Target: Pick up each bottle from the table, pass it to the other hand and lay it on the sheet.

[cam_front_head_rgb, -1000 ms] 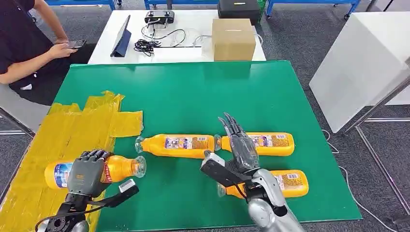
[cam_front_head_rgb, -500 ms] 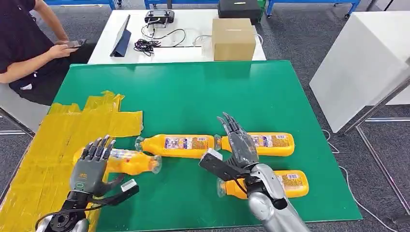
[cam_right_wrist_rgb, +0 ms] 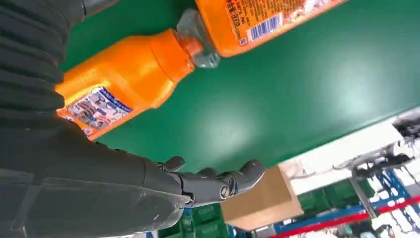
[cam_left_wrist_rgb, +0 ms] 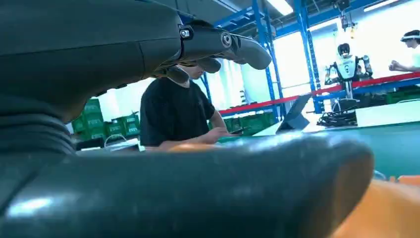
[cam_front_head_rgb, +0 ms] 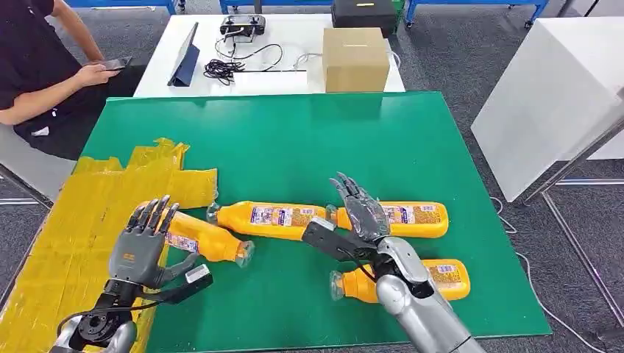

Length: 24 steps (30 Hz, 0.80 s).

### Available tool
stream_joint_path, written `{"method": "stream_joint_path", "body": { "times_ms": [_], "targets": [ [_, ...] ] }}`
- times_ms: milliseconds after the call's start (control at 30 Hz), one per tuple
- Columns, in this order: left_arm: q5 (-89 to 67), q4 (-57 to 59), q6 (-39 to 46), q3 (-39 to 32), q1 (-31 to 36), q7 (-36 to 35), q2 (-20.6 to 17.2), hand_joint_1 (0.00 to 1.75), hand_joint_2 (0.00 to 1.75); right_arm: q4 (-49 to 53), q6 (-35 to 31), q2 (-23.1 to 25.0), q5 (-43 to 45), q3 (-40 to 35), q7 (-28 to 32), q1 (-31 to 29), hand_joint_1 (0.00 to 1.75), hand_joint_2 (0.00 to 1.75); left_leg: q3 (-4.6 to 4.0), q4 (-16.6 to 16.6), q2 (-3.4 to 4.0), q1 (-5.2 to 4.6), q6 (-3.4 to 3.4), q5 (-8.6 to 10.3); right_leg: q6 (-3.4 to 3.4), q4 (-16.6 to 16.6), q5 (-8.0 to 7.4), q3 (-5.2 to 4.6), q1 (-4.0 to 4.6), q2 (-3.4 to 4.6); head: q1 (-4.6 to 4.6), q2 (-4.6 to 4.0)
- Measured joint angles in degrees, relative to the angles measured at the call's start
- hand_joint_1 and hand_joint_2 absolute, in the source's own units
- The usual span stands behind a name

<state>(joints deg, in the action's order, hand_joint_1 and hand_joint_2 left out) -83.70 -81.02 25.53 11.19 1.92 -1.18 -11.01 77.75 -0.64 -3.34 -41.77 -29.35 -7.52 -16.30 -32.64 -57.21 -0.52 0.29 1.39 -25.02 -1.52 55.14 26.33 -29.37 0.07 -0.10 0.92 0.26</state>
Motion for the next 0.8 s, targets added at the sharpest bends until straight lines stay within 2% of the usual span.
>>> {"method": "stream_joint_path", "body": {
  "times_ms": [167,367,467,800],
  "targets": [
    [5.39,0.35,1.10,1.09,2.44,3.33,-0.09,0.00,0.00,-7.64,2.56,1.29,-1.09,-1.45,-0.55,-4.13,0.00,1.75,0.02,0.01,0.01,0.01,0.00,0.03,0.01,0.02,-0.01,0.03,0.00,0.00,0.02,0.00],
    [20.51,-2.71,5.64,1.55,3.09,11.66,1.31,0.00,0.00,-17.10,2.71,4.04,-2.25,-3.63,-0.03,-8.40,0.00,1.75,0.03,-0.01,-0.03,0.00,-0.04,0.07,0.00,0.08,-0.03,0.02,0.00,-0.01,0.02,0.00],
    [21.34,-3.72,5.69,1.60,3.07,12.29,1.75,0.00,0.00,-19.24,2.69,4.59,-2.29,-4.22,-0.03,-9.47,0.00,1.75,0.01,-0.01,-0.01,0.00,-0.04,0.06,0.00,0.07,-0.02,0.00,0.00,0.00,0.00,0.00],
    [33.91,-8.44,8.37,-0.37,2.35,22.80,5.31,0.00,0.00,-27.37,3.37,8.31,-1.81,-6.03,0.26,-14.62,0.00,1.75,0.01,-0.01,-0.01,0.01,-0.05,0.07,0.00,0.08,-0.02,0.00,0.00,0.00,0.00,0.00]
  ]
}}
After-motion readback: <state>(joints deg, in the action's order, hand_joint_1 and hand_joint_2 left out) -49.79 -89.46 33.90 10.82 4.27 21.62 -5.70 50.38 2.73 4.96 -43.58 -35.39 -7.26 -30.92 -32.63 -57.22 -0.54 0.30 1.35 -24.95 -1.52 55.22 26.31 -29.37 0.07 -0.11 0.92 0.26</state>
